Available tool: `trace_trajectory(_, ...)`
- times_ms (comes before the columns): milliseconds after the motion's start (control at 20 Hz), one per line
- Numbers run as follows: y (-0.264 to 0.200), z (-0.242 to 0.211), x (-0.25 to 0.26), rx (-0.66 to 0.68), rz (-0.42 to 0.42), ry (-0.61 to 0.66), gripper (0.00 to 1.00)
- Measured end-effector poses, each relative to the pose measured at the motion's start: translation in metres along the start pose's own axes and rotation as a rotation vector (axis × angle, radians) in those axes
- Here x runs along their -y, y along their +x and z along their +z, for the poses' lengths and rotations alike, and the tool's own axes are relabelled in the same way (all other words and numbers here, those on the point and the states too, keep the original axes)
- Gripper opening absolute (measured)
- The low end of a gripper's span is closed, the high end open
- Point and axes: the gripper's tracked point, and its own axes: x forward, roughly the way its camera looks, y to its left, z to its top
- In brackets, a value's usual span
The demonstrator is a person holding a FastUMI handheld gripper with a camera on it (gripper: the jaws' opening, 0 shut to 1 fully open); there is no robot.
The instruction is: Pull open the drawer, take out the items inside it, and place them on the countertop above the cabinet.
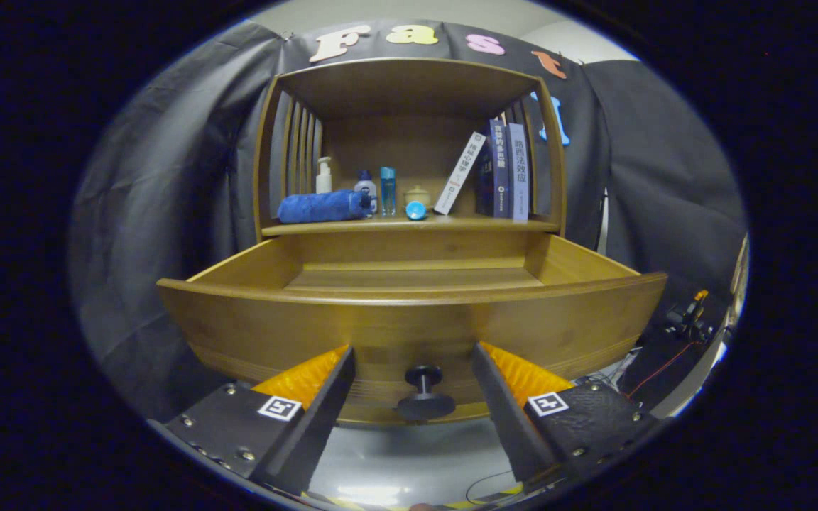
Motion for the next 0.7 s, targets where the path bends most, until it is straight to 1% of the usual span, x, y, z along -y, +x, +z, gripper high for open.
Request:
trace_trajectory(100,0.000,0.005,0.004,0.054,-0.011,-0.079,0.99)
trace_trajectory(200,-0.001,0.002,0.003,0.080,-0.018,-0.110,0.99)
trace_trajectory(250,0.002,0.003,-0.001,0.083,-0.008,-0.092,0.99)
trace_trajectory(400,0.014,0.001,-0.013,0.049,0.023,0.020,0.99)
trace_trajectory(700,0.040,0.009,-0.013,0.057,0.026,0.011,0.99)
